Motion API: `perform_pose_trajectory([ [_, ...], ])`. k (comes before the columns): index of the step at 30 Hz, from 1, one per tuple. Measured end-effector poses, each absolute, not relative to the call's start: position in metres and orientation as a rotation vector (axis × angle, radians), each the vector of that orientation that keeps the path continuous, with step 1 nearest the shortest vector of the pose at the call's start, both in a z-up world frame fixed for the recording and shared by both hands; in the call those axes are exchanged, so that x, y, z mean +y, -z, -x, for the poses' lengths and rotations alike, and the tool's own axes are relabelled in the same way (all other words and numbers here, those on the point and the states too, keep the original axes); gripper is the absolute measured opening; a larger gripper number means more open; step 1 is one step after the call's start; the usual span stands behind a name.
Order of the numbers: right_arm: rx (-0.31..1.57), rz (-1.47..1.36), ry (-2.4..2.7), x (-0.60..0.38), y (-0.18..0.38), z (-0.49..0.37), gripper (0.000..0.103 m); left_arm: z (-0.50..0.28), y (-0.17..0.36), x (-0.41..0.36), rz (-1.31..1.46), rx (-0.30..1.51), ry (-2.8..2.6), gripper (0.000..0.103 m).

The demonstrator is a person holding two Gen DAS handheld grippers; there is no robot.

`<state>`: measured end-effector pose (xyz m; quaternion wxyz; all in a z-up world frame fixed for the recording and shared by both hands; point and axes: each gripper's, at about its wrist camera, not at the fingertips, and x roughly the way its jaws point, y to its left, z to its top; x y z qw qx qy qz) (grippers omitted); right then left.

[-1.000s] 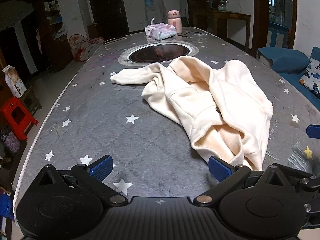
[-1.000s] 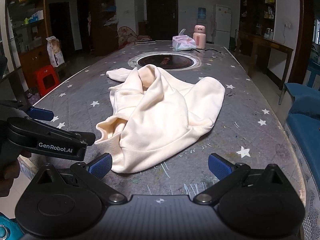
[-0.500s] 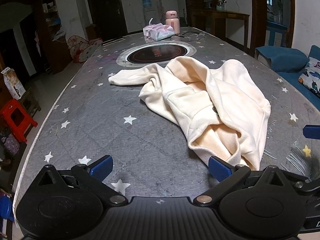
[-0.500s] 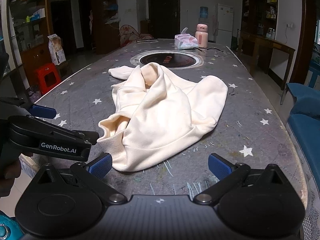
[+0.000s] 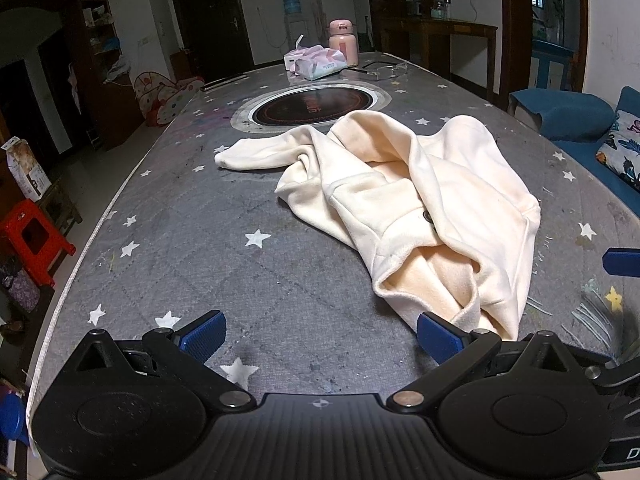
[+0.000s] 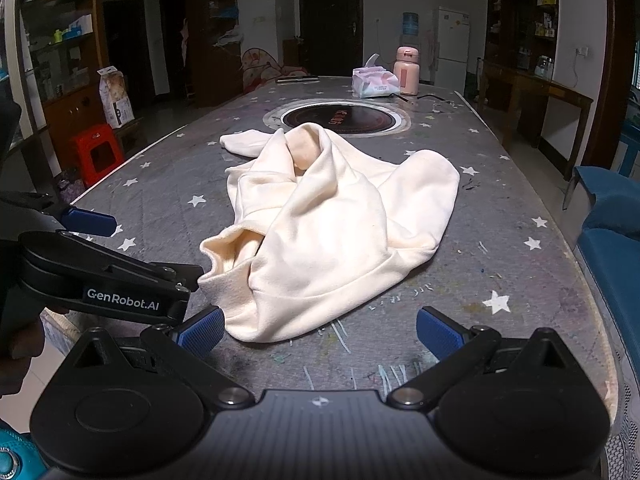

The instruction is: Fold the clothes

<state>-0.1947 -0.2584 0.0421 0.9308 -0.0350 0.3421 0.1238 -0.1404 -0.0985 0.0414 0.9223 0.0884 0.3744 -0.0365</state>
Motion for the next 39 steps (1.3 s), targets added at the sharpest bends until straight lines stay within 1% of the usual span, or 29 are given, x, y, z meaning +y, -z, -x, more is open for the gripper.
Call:
perform_pose_trajectory([
  [22, 0.702, 0.07, -0.262, -0.257, -0.042, 0.187, 0.103, 0.13, -0.043, -0.098, -0.176, 0.776, 0.092, 0.103],
  [39, 0.713, 0.044, -0.294, -0.259, -0.048, 0.147, 0.103, 0.091, -0.049, -0.089, -0.132, 0.813, 0.112, 0.103],
])
